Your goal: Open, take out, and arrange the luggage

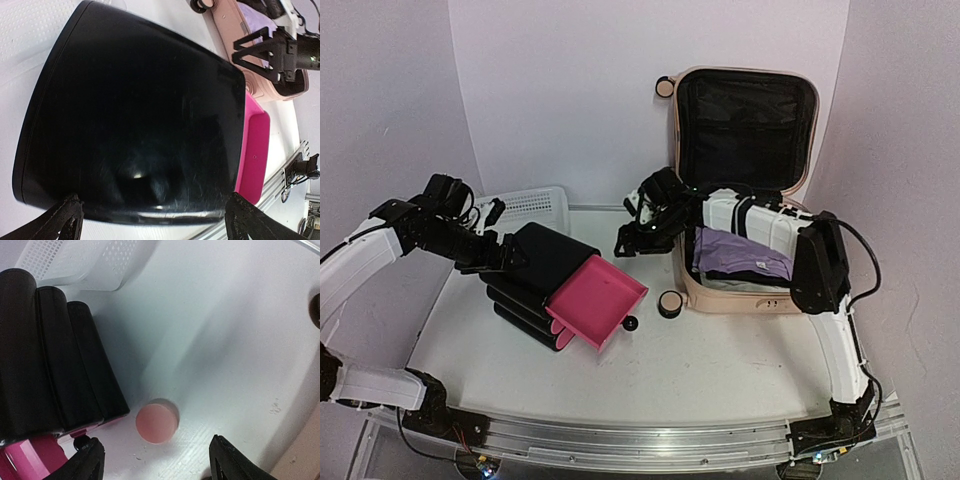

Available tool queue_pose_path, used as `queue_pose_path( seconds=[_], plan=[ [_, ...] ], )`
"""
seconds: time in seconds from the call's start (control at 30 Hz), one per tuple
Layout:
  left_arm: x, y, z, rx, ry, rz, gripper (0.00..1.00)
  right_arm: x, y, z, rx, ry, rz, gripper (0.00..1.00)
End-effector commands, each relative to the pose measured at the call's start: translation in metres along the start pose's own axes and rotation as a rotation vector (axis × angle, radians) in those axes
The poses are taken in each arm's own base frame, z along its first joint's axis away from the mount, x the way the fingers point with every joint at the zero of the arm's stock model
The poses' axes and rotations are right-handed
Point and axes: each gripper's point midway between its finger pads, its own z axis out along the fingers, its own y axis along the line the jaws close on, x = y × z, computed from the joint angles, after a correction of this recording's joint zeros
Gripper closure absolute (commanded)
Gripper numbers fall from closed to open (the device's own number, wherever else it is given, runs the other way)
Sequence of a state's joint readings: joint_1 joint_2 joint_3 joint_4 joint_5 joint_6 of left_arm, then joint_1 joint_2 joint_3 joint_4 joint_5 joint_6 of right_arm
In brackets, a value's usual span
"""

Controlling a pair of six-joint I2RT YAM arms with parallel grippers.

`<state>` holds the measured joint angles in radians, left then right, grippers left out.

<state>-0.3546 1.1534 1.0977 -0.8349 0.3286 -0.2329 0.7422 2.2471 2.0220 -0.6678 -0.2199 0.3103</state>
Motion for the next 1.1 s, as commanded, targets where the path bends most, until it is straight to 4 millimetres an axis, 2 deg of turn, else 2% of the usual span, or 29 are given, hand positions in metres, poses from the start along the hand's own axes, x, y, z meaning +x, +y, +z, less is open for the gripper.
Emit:
queue_pose_path(
  seconds=[0.0,0.3,0.37,0.43,0.5,0.6,0.67,0.77,1.07],
  plan=[
    [0.002,0.0,-0.022,-0.038,-0.013,0.007,0.0,-0.008,0.053,0.011,-0.154,-0.004,-0.021,0.26],
    [0.01,0.014,-0.02,-0.104,-0.007,-0.013,0.01,0.012,0.117,0.027,-0.327,0.031,-0.051,0.26],
    [0.01,0.015,-0.02,-0.11,-0.011,-0.012,0.01,0.014,0.118,0.029,-0.331,0.034,-0.05,0.25],
    [0.009,0.014,-0.021,-0.109,-0.013,-0.011,0.01,0.014,0.101,0.031,-0.24,0.02,-0.055,0.21],
    [0.009,0.013,-0.022,-0.104,-0.014,-0.011,0.01,0.015,0.072,0.029,-0.098,0.014,-0.065,0.15],
    [0.01,0.013,-0.023,-0.106,-0.015,-0.007,0.0,0.024,0.03,0.026,0.103,0.061,-0.11,0.11],
    [0.01,0.014,-0.023,-0.107,-0.014,-0.005,0.01,0.031,0.011,0.028,0.163,0.095,-0.122,0.09],
    [0.01,0.014,-0.021,-0.107,-0.01,-0.006,0.0,0.042,-0.002,0.04,0.183,0.135,-0.137,0.05],
    [0.01,0.011,-0.025,-0.096,-0.02,-0.009,0.01,0.054,-0.008,0.082,0.164,0.178,-0.138,0.04]
  ],
)
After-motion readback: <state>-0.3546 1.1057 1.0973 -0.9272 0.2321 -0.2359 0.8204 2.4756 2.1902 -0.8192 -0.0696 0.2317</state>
